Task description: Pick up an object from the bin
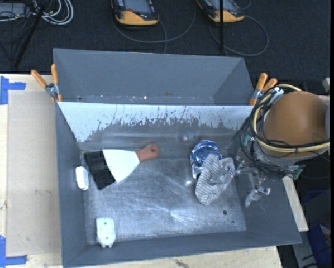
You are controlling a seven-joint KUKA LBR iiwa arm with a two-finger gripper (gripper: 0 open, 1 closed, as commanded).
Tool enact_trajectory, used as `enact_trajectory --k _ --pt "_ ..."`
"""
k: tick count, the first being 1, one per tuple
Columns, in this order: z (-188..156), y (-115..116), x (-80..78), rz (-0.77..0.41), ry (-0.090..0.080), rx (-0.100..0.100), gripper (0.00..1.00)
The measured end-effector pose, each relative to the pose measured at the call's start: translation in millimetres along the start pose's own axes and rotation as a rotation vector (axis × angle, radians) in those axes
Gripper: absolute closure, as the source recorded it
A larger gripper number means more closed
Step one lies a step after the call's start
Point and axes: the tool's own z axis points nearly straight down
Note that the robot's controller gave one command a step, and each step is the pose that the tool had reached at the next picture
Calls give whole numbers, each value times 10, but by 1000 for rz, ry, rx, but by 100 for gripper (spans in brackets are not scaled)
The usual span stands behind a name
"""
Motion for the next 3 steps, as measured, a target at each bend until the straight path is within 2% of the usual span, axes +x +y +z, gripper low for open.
enact_trajectory --k 1,2,3 --pt "309 -15 -84 -5 2 -8 0" --pt "515 -162 -284 -240 1 -4 100" --pt "515 -163 -281 -237 0 -4 100"
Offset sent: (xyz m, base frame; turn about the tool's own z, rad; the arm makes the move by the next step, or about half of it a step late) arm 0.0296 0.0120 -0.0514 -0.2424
